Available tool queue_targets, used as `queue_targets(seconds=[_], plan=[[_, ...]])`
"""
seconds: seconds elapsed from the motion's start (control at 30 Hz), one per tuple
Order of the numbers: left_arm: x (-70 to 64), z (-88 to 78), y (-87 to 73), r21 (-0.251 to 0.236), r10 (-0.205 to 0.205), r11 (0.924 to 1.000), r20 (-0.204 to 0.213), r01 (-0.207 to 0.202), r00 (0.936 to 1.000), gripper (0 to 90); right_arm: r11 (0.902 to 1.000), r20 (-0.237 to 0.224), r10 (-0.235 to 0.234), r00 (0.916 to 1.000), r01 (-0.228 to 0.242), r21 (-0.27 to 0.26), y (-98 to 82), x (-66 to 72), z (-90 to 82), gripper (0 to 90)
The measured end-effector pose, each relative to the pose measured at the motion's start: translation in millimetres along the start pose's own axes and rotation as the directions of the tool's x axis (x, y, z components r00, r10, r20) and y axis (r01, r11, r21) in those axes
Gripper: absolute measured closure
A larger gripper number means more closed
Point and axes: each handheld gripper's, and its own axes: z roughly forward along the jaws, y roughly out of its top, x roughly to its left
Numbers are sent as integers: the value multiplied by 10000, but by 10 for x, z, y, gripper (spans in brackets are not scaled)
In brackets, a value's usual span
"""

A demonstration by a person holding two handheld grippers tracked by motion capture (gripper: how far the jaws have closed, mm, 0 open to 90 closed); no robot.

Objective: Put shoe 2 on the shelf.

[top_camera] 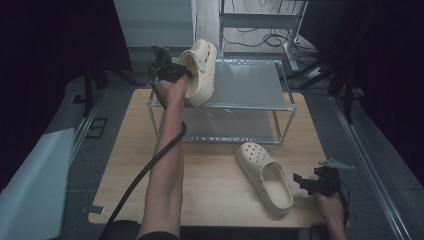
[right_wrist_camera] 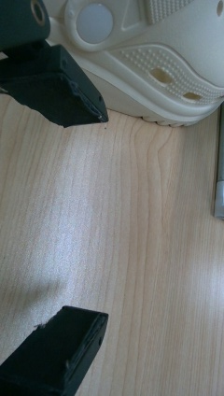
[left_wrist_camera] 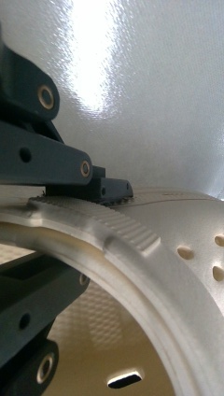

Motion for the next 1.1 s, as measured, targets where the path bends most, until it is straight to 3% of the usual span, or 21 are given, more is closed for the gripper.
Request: queue_targets(seconds=[0.33, 0.4, 0.63, 0.87, 1.0, 1.1], plan=[[18, 81, 31, -284, -43, 9996, -468, 30, 9989, 742, 10000, 3, 64, 10000, -64, 38, -11, -17, -6, 62], [22, 87, 25, -328, -128, 9994, -279, 119, 9995, 709, 9999, -22, 118, 9999, -118, 57, -11, -21, -9, 63], [-58, 114, 1, -373, 128, 9992, -318, -140, 9994, 630, 9999, -19, 123, 9999, -122, 55, -12, -19, -12, 64], [-87, 160, -18, -368, 80, 9993, -209, -88, 9997, 556, 9999, -47, 132, 9999, -132, 62, -16, -25, -12, 66], [-95, 172, -18, -279, 87, 9996, -152, -92, 9998, 518, 9999, -51, 113, 9999, -113, 44, -17, -29, -16, 66], [-101, 193, -20, 23, 189, 9998, 127, -190, 9997, 433, 9999, -50, 119, 9999, -119, 27, -16, -27, -17, 67]])
